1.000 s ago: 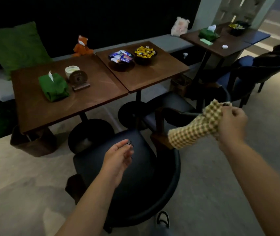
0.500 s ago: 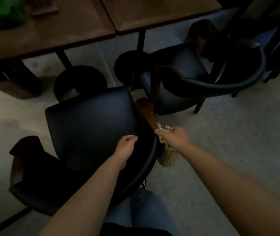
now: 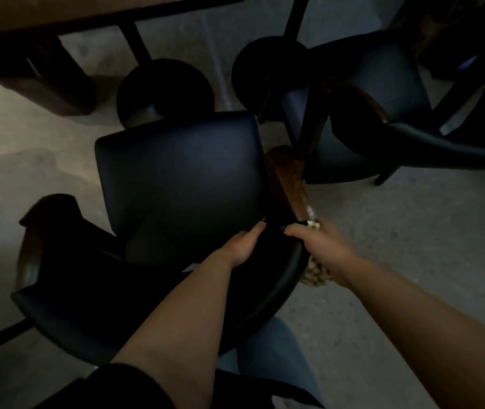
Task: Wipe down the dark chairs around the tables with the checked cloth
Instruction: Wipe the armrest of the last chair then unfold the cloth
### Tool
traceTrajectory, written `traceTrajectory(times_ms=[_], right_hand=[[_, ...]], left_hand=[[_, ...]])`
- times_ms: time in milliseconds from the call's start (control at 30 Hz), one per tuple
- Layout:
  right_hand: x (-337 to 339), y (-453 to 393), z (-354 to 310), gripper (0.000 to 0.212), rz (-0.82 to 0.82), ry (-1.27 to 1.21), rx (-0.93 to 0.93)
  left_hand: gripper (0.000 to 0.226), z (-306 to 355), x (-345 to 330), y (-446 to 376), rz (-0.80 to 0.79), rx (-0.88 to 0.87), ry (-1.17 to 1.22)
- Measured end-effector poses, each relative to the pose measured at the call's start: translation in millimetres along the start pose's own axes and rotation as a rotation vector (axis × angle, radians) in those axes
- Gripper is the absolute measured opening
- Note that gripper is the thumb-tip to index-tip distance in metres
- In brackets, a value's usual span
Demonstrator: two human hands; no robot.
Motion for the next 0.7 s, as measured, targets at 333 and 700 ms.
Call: traceTrajectory(times_ms=[333,700], right_hand=[[-0.6,-14.3,-67.7,0.023,0.065,-0.106,0.084],[-7.8,-47.2,-117.2,0.019,0.069,-0.17,0.122]], left_hand=[[0.102,37.2,37.5,-26.1,0.026,-0.043,0.108],[0.099,87.9,76.6,-25.8,0.054,-0.062,0.036]])
Point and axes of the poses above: each hand's wrist, its own y-axis away from the middle knuckle, its own x-axis out of the back of the hand, z = x × y, the point moved 7 cm from there along -y, towards the middle knuckle, and after that the axes turned 3 degrees about y, right-handed, at the moved point
